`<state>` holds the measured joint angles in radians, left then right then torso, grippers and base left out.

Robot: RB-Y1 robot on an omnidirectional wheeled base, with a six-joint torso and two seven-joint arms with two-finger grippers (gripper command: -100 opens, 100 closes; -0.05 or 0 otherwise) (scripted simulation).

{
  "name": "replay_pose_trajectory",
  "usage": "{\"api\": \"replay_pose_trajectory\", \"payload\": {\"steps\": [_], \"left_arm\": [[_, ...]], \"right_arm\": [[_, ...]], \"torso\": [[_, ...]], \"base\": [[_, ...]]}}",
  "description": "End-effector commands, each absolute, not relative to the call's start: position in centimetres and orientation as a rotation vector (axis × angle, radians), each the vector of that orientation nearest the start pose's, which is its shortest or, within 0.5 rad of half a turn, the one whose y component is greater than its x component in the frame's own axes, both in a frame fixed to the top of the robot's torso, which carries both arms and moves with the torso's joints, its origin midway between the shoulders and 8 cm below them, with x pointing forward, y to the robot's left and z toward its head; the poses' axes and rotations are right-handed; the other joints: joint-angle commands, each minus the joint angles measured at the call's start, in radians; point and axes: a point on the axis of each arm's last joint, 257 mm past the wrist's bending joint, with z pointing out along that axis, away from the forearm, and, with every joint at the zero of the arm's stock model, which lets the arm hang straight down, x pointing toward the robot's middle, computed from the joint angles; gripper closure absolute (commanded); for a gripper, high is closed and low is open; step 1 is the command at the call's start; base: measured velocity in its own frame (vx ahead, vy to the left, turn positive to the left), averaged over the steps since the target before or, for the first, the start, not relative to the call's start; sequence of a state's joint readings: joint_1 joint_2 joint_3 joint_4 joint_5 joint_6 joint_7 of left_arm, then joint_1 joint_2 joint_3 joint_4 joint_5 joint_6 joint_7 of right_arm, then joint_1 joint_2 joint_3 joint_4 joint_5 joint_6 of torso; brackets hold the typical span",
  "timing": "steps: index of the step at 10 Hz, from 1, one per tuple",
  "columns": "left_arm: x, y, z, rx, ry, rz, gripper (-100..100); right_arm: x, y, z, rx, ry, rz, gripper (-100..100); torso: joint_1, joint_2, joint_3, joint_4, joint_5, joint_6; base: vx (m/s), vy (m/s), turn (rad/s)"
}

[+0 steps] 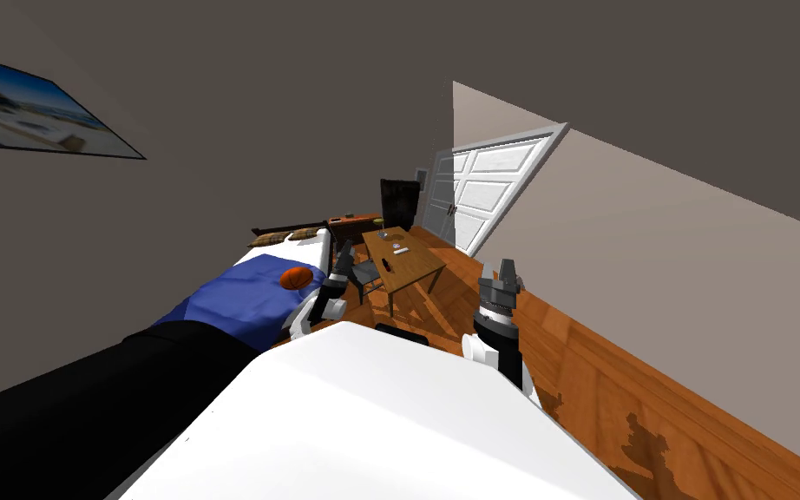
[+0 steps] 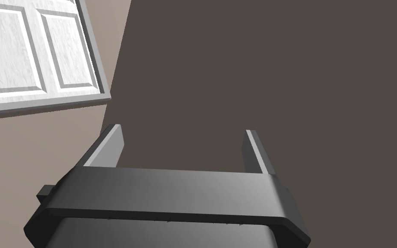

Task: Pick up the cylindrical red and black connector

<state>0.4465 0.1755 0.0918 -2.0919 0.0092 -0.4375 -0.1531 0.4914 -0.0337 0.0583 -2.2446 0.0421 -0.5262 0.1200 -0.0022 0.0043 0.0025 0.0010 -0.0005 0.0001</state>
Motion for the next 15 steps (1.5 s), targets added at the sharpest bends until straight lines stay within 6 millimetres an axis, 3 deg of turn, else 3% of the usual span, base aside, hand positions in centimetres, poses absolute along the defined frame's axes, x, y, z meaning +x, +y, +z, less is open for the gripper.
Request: {"api": "replay_pose_trajectory", "payload": {"steps": [1, 8, 15], "left_arm": [[39.3, 33.4, -6.5, -0.642, 0.927, -0.992, -100], [40.9, 38.7, -12.7, -0.776, 1.006, -0.889, -100], [41.5, 46.0, -20.4, -0.975, 1.081, -0.746, -100]], "right_arm": [[35.0, -25.1, 1.5, 0.566, 0.695, 1.228, 0], [35.0, -25.1, 1.5, 0.566, 0.695, 1.228, 0], [35.0, -25.1, 1.5, 0.566, 0.695, 1.228, 0]], "torso": [[0.0, 0.0, 0.0, 0.0, 0.0, 0.0], [0.0, -0.001, 0.0, 0.0, 0.0, 0.0], [0.001, -0.002, -0.001, 0.0, 0.0, 0.0]], "base": [[-0.09, -0.069, -0.153], [-0.058, -0.051, -0.083], [-0.034, -0.049, -0.104]]}}
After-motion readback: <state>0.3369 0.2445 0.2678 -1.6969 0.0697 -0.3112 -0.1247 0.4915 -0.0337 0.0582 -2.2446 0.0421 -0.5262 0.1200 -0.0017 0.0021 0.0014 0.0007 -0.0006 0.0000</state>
